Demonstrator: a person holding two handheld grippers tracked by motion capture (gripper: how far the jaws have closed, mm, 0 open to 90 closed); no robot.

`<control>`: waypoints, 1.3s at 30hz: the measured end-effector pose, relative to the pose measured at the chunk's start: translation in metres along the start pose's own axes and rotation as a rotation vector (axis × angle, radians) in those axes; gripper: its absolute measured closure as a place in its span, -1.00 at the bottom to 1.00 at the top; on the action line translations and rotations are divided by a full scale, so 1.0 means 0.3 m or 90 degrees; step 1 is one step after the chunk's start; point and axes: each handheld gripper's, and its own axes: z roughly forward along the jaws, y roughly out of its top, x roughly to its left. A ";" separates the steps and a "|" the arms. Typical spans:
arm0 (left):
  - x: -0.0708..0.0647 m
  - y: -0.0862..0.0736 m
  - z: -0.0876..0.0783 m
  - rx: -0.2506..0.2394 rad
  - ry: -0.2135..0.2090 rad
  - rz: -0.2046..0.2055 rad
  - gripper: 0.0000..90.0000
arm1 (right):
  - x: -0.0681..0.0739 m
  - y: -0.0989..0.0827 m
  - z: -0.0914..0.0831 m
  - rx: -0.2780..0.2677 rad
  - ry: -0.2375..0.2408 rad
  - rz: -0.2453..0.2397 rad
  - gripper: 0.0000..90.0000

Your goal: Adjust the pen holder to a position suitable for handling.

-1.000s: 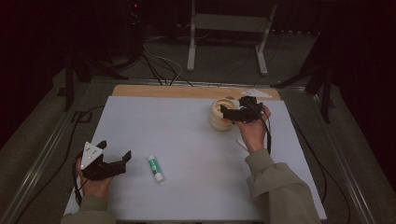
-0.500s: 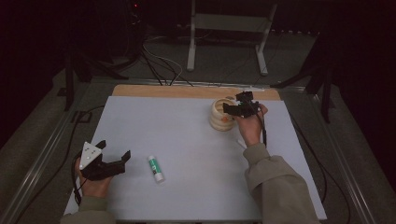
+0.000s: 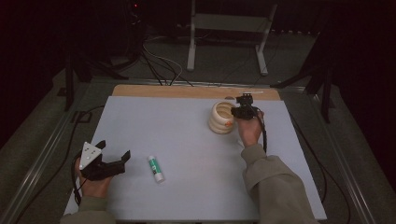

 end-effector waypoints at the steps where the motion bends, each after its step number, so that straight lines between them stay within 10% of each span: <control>1: 0.000 0.000 0.000 0.001 0.000 0.000 -0.99 | 0.001 -0.001 -0.001 -0.001 0.002 0.000 0.73; 39: -0.003 0.000 0.001 0.003 0.000 0.002 -0.99 | 0.222 -0.040 -0.138 -0.002 0.103 -0.159 0.72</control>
